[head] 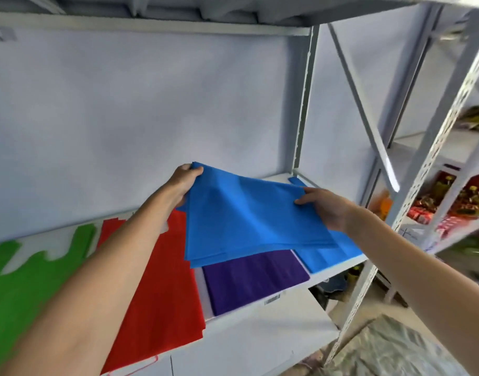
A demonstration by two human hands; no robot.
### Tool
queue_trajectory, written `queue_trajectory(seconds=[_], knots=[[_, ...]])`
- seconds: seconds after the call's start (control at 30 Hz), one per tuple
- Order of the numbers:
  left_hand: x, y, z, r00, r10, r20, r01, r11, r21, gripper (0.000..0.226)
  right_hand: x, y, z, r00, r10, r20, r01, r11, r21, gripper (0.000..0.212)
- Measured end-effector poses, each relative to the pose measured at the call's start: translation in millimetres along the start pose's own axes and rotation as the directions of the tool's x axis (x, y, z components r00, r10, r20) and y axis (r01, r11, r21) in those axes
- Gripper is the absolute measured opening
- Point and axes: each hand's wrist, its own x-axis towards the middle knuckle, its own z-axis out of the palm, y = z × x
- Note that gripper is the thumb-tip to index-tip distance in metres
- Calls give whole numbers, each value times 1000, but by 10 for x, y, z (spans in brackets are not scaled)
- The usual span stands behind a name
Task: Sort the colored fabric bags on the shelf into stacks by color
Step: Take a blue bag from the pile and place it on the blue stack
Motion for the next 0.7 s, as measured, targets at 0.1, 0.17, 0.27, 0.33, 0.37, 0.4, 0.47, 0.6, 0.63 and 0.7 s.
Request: queue_trajectory(seconds=[0.1, 0.17, 0.27, 0.33, 0.37, 0.4, 0.47, 0.6, 0.63, 0.7], knots=[[331, -4, 404, 999, -28, 22, 28, 1000, 0, 13, 216, -164, -459, 998, 26, -49, -28, 999, -23, 32], [510, 61, 637, 998, -64, 21, 63, 997, 35, 15, 354, -328, -699, 997, 19, -78, -25, 997, -74, 38], [715, 285, 949, 999, -40, 0, 40, 997, 62, 18, 586, -647, -946, 994, -35, -102, 17, 984, -175, 36], [827, 562, 1162, 998, 47, -40, -45, 998, 45, 15, 727, -915, -1074, 978, -142, -154, 106, 969, -221, 35], [859, 718, 1247, 993, 100, -65, -98, 995, 31, 9, 775, -1052, -1117, 962, -205, -182, 167, 965, -202, 37], [883, 854, 1313, 985, 146, -89, -146, 989, 7, 9, 822, -1172, -1163, 945, -255, -204, 220, 959, -179, 38], [915, 1043, 1337, 976, 201, -83, -204, 978, -35, 30, 856, -1287, -1195, 905, -356, -232, 321, 930, -178, 41], [1105, 872, 1698, 954, 229, -192, -236, 972, -15, 46, 1168, -1279, -1690, 922, -319, -221, 283, 942, -180, 43], [1146, 699, 1747, 958, 206, -198, -207, 978, 15, 47, 1219, -1178, -1756, 927, -293, -236, 254, 950, -182, 43], [1195, 262, 1961, 967, 135, -214, -124, 990, 63, 46, 1328, -907, -1966, 942, -218, -256, 157, 958, -239, 44]])
